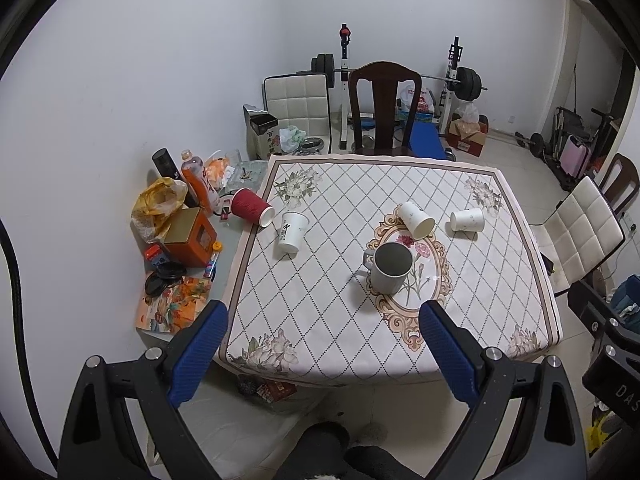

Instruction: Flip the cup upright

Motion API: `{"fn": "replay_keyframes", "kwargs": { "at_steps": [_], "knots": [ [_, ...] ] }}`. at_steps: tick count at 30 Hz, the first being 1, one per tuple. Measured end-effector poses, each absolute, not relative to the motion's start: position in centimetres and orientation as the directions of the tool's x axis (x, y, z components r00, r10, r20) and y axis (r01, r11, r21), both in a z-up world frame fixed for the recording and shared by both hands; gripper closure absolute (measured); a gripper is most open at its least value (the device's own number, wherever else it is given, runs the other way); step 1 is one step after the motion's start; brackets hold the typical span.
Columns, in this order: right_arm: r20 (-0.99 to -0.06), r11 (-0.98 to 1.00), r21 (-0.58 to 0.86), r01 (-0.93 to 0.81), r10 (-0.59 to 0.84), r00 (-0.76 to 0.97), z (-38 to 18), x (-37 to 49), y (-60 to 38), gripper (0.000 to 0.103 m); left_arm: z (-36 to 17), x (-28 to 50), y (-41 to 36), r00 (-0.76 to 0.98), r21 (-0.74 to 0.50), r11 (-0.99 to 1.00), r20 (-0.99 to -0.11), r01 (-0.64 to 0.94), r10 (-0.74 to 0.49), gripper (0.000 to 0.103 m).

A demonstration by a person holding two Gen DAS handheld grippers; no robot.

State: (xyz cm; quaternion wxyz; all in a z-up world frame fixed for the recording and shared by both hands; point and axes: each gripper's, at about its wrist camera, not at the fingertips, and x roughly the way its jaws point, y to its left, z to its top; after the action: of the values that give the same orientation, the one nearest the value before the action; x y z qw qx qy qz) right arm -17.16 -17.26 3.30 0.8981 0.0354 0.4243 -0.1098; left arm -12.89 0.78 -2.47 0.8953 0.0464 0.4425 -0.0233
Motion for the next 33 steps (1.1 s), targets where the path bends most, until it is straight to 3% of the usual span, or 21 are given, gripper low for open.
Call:
{"fn": "replay_keyframes", "kwargs": {
  "at_steps": [33],
  "knots": [
    [-0.778, 0.979, -0.026, 0.204, -0.148, 0.61, 2.9, -16.36, -16.55, 0.0, -1.67, -12.19, 0.7, 0.609, 0.052, 0.995, -0.793, 0.086, -0.011, 0.006]
  ]
}}
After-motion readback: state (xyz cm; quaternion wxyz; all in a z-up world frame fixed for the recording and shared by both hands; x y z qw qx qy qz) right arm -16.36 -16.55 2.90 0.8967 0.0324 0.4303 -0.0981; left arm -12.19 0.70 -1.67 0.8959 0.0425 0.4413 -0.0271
